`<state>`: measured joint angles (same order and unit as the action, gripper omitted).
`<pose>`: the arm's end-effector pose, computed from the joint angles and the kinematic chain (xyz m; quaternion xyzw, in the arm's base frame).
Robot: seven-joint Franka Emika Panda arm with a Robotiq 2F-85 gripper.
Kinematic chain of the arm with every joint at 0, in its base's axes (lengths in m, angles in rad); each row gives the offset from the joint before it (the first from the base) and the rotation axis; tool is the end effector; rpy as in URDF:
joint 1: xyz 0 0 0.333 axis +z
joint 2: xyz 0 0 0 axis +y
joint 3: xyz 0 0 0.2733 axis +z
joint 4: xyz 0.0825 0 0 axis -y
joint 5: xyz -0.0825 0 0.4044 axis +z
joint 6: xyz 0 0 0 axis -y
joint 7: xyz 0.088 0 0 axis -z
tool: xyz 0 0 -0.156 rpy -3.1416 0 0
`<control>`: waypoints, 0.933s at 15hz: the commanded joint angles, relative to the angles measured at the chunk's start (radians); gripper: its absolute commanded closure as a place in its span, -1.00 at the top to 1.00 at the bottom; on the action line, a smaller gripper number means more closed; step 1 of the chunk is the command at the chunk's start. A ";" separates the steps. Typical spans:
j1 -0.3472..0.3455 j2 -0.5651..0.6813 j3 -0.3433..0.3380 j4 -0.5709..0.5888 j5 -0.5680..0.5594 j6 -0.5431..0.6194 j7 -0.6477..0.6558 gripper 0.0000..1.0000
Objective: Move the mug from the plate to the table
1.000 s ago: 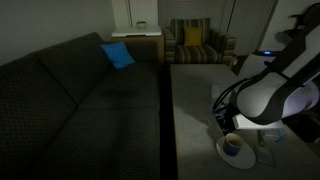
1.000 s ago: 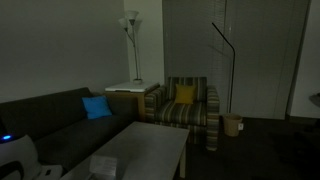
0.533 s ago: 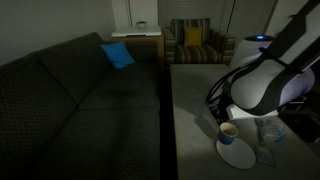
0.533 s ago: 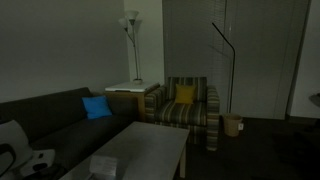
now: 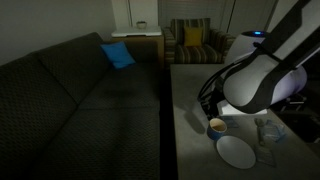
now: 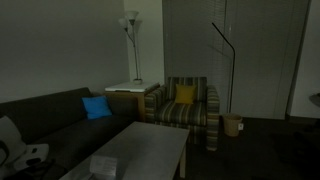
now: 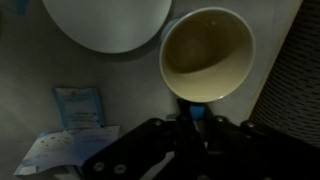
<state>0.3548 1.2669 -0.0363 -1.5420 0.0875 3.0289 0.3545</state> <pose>0.5870 0.1859 -0.1517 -0.9928 0.0460 -0.1064 0.0307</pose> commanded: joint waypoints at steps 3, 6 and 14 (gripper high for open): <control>-0.055 0.044 0.103 0.063 0.020 0.001 -0.058 -0.93; -0.043 0.076 0.100 0.092 0.017 -0.006 -0.055 -0.93; -0.044 0.188 0.118 0.207 0.007 -0.049 -0.088 -0.93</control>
<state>0.3216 1.4112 0.0616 -1.4012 0.0873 3.0185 0.3078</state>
